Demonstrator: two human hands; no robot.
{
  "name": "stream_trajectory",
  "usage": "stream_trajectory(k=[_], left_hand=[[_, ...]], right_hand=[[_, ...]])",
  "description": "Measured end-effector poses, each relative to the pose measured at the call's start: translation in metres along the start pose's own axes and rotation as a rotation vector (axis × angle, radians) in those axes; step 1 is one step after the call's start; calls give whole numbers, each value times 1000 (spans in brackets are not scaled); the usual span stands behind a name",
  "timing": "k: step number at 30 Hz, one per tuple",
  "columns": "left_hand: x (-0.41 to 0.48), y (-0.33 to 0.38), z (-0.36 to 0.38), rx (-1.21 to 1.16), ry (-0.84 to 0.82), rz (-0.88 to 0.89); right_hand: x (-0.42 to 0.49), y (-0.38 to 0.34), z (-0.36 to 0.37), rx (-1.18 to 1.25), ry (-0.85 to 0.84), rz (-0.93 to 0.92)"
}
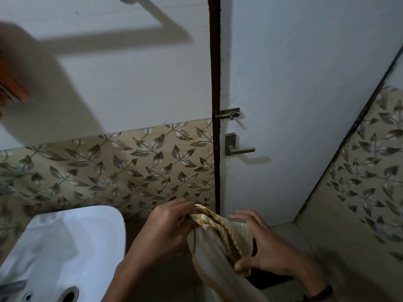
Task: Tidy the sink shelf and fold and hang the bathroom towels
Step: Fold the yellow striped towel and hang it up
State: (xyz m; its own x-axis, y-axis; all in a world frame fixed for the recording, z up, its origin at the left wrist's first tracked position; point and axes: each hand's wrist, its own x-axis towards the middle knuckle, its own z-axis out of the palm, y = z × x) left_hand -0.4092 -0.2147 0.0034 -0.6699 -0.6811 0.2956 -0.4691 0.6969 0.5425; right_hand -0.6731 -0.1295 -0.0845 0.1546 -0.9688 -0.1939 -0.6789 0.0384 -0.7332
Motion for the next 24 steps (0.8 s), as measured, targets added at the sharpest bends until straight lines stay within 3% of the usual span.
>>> stream_trajectory(k=[4,8,19,24], left_hand=[[4,3,-2,-3,5,12],[2,0,-8,-8,-8,23],[13,5,-16,-41,38,21],[14,1,-21,-123,85,31]], right_hand=[[4,-5,40,-80,107,-26],[11,14,53,43,285,-43],[39,12,65,119,264,-84],[47,17,72,145,500,-14]])
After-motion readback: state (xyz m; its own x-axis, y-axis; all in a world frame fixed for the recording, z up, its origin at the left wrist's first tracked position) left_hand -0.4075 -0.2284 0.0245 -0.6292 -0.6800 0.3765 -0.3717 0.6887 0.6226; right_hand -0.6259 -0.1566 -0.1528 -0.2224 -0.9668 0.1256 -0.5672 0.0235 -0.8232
